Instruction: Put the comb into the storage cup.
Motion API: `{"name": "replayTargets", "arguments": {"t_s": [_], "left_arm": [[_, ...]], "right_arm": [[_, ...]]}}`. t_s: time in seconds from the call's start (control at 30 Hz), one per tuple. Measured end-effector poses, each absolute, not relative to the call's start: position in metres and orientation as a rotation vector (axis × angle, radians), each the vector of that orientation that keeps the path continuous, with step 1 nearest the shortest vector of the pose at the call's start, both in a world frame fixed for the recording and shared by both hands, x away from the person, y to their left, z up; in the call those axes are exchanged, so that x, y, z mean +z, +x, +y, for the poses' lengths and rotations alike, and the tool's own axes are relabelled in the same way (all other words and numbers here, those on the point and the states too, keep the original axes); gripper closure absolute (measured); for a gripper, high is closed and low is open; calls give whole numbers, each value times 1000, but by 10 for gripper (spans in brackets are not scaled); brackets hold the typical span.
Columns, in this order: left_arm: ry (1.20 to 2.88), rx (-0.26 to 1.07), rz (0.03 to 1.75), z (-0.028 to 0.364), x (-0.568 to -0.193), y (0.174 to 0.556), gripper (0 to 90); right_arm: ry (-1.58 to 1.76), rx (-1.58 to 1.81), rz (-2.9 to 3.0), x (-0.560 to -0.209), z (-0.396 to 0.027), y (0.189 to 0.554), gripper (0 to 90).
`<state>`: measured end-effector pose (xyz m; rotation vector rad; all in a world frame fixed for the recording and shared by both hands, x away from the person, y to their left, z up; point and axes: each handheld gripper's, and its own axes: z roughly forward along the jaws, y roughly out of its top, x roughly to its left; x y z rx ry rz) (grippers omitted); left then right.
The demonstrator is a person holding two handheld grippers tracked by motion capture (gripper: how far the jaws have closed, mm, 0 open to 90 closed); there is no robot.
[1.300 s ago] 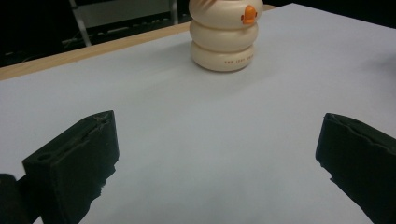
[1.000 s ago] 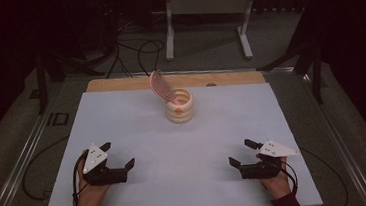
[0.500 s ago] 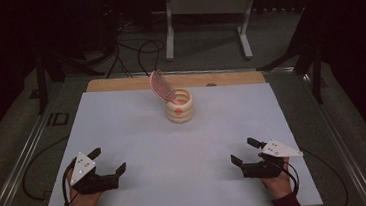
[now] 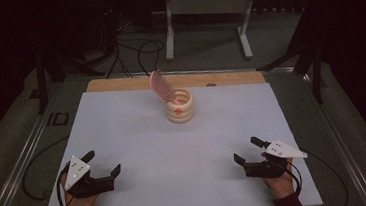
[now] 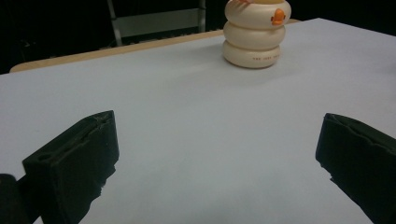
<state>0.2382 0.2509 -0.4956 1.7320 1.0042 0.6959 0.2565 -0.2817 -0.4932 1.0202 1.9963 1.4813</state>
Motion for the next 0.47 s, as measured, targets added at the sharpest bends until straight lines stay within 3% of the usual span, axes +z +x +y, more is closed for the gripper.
{"name": "replayTargets", "arguments": {"t_s": [0.47], "left_arm": [[1709,700,1019,251,-496,240,1]], "right_arm": [[1010,1445,1998,-494,-284,254,84]]}}
